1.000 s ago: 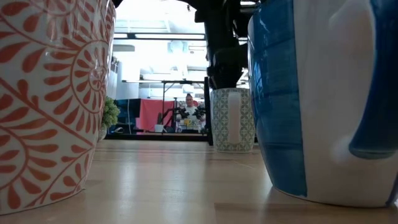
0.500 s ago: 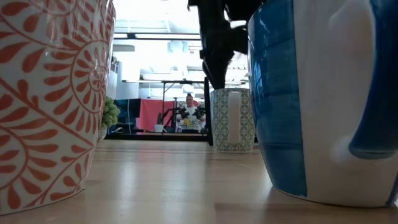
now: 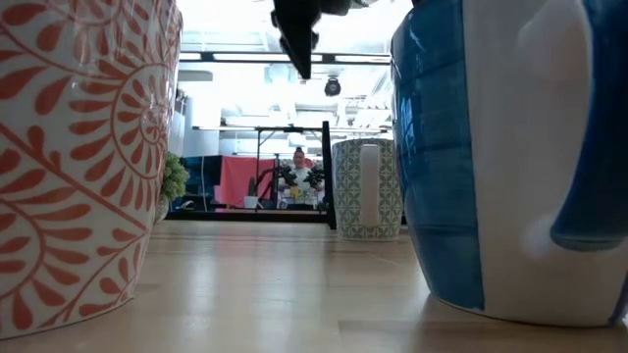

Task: Place coffee mugs
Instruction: Put the green patterned mug on the shelf

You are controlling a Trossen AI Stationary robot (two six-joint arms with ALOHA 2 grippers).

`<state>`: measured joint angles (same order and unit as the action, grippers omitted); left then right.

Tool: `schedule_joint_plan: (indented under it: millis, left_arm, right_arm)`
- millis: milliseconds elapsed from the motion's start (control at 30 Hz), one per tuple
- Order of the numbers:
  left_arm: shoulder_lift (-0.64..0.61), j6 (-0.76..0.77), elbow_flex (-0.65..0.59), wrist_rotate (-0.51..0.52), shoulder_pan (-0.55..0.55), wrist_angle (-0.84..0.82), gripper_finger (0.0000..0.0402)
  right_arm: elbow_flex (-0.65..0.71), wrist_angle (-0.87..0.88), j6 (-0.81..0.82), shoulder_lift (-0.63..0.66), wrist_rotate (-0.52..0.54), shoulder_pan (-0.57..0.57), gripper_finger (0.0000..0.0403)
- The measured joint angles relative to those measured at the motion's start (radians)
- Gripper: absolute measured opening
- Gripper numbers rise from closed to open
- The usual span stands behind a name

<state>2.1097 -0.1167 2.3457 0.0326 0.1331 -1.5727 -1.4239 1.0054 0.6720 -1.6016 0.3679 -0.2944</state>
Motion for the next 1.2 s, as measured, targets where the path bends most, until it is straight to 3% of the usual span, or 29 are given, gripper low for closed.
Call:
schedule_joint_plan:
  millis: [100, 333, 600, 767, 900, 1200]
  left_arm:
    - [-0.091, -0.013, -0.051, -0.067, 0.015, -0.004, 0.0131]
    - [-0.357, 0.035, -0.316, -0.069, 0.041, 0.037, 0.0131]
    - [-0.694, 0.109, -0.905, -0.078, 0.018, 0.444, 0.0131]
    - [-0.844, 0.195, -1.168, -0.076, 0.016, 0.696, 0.0131]
    - [-0.912, 0.218, -1.286, -0.076, 0.007, 0.839, 0.0131]
    - [-0.921, 0.196, -1.351, -0.067, 0.004, 0.880, 0.0131]
  right_arm:
    - [0.000, -0.005, -0.025, 0.000, 0.006, 0.008, 0.0119]
    - [0.000, -0.048, -0.101, 0.000, 0.007, 0.068, 0.0119]
    - [0.000, -0.125, -0.175, -0.002, -0.070, 0.175, 0.0119]
    - [-0.001, -0.120, -0.193, -0.024, -0.129, 0.235, 0.0119]
    - [-0.001, -0.125, -0.231, -0.081, -0.211, 0.268, 0.0122]
    - [0.000, -0.133, -0.222, -0.153, -0.203, 0.313, 0.0142]
